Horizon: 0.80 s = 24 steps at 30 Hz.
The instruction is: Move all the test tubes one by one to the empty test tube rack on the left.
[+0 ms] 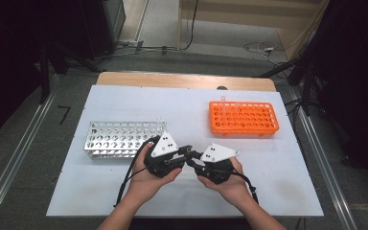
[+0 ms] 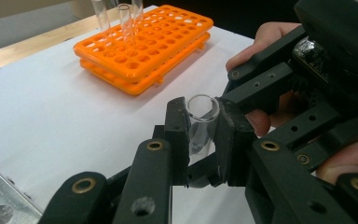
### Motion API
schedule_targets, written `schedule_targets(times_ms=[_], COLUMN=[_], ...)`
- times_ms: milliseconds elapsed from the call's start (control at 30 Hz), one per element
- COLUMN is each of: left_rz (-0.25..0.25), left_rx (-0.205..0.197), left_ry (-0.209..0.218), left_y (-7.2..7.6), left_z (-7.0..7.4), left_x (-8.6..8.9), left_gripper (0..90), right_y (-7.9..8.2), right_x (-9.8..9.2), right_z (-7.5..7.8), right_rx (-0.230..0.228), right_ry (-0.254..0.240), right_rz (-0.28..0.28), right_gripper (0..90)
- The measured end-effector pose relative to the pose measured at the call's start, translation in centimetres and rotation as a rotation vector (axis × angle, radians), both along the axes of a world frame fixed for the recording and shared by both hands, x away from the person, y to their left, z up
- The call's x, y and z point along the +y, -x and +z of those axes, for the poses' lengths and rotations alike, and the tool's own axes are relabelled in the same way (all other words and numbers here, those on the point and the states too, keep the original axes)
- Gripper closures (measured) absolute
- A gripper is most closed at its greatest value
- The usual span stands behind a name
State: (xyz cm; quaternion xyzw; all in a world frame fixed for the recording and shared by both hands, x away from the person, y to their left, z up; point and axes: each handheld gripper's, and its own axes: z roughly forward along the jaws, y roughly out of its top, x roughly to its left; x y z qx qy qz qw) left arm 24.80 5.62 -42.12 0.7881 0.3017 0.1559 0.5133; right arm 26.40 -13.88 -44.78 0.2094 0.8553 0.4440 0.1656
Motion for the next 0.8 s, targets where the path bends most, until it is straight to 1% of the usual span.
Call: schedule_targets(times_ms=[33,133,167,200,267,367,433,467,533,600,700,800], left_rz=[0.01,0.02,0.035,0.035,0.054,0.08,0.099,0.11,0.127,0.144,0.17,0.204], left_rx=[0.001,0.002,0.003,0.003,-0.001,-0.003,-0.006,-0.006,-0.009,-0.016,-0.025,-0.031], left_ry=[0.007,0.012,0.021,0.021,0.028,0.039,0.04,0.045,0.051,0.052,0.058,0.066], left_y=[-0.2,-0.4,-0.6,-0.6,-0.9,-1.3,-1.5,-1.7,-1.9,-2.1,-2.4,-2.8], left_z=[0.2,0.4,0.6,0.6,0.8,1.3,1.6,1.8,2.1,2.4,2.8,3.1], left_x=[0.3,0.7,1.2,1.2,1.8,2.8,3.5,3.9,4.6,5.3,6.3,7.3], left_gripper=[76.7,76.7,76.7,76.7,76.7,76.7,76.7,76.7,76.7,76.7,76.7,76.7], right_y=[0.0,-0.3,-0.4,-0.4,-0.6,-1.1,-1.5,-1.6,-1.9,-2.1,-2.4,-2.6], right_x=[-0.2,-0.8,-1.1,-1.1,-1.6,-2.6,-3.2,-3.5,-4.2,-5.0,-6.0,-7.1], right_z=[0.0,0.2,0.2,0.2,0.4,0.5,0.4,0.4,0.4,0.3,0.2,0.2], right_rx=[0.01,0.018,0.024,0.024,0.038,0.077,0.096,0.102,0.109,0.115,0.103,0.11], right_ry=[-0.012,-0.047,-0.066,-0.066,-0.096,-0.143,-0.157,-0.163,-0.178,-0.191,-0.2,-0.22], right_rz=[0.007,-0.001,0.001,0.001,-0.005,-0.01,-0.015,-0.02,-0.017,-0.024,-0.046,-0.058], right_gripper=[60.8,45.1,39.5,39.5,29.6,17.2,8.6,6.8,0.5,0.0,0.0,0.0])
